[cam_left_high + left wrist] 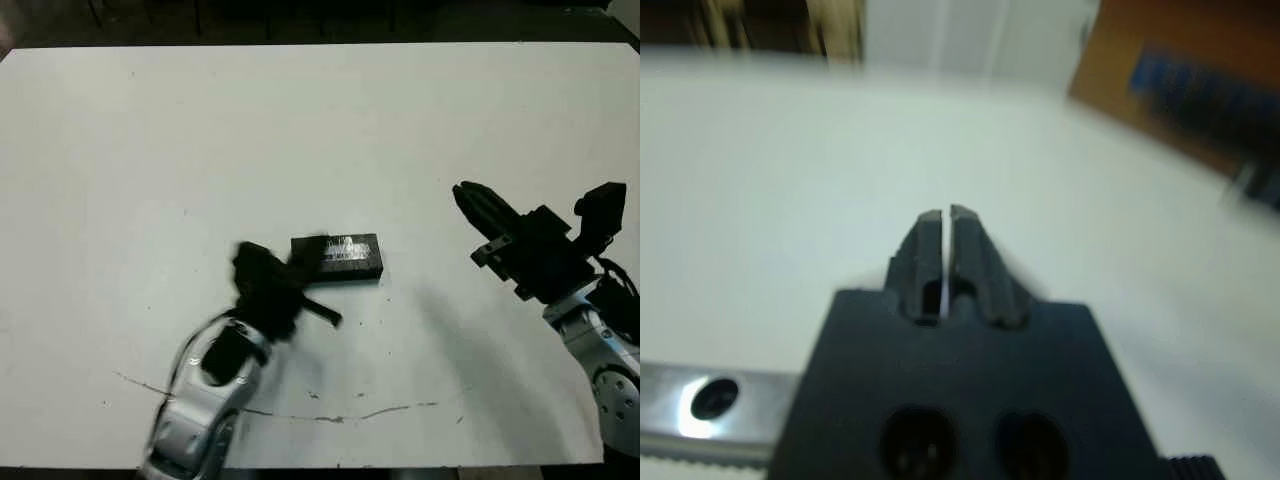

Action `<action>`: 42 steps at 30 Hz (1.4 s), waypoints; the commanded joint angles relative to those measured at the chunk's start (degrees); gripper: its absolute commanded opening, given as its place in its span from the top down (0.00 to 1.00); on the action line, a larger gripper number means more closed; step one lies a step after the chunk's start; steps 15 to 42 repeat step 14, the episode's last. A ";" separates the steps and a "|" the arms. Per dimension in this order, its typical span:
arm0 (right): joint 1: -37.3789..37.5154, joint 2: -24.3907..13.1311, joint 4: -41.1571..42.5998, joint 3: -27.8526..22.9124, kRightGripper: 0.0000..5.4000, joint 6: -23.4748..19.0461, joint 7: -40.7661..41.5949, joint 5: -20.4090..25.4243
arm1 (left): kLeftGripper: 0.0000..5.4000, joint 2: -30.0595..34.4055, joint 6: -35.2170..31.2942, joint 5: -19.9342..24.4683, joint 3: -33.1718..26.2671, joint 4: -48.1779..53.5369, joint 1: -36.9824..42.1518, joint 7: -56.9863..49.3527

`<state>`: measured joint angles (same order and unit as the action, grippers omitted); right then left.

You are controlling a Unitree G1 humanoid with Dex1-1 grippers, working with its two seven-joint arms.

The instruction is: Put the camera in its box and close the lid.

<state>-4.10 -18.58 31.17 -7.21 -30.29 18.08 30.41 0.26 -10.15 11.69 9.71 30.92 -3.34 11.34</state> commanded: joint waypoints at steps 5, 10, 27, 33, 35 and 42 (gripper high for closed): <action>0.85 4.32 0.33 3.21 1.00 1.75 -3.67 -2.86 | 1.00 3.60 11.33 -1.71 -14.29 -7.39 0.27 -2.85; 0.93 5.69 0.76 5.03 1.00 1.98 -5.62 -5.03 | 1.00 2.39 13.00 3.61 -19.64 -15.34 0.61 -3.15; 1.05 7.06 0.16 4.91 1.00 2.88 -5.64 -4.50 | 1.00 2.19 13.67 5.49 -21.37 -19.01 0.80 -3.27; 1.05 7.06 0.16 4.91 1.00 2.88 -5.64 -4.50 | 1.00 2.19 13.67 5.49 -21.37 -19.01 0.80 -3.27; 1.05 7.06 0.16 4.91 1.00 2.88 -5.64 -4.50 | 1.00 2.19 13.67 5.49 -21.37 -19.01 0.80 -3.27; 1.05 7.06 0.16 4.91 1.00 2.88 -5.64 -4.50 | 1.00 2.19 13.67 5.49 -21.37 -19.01 0.80 -3.27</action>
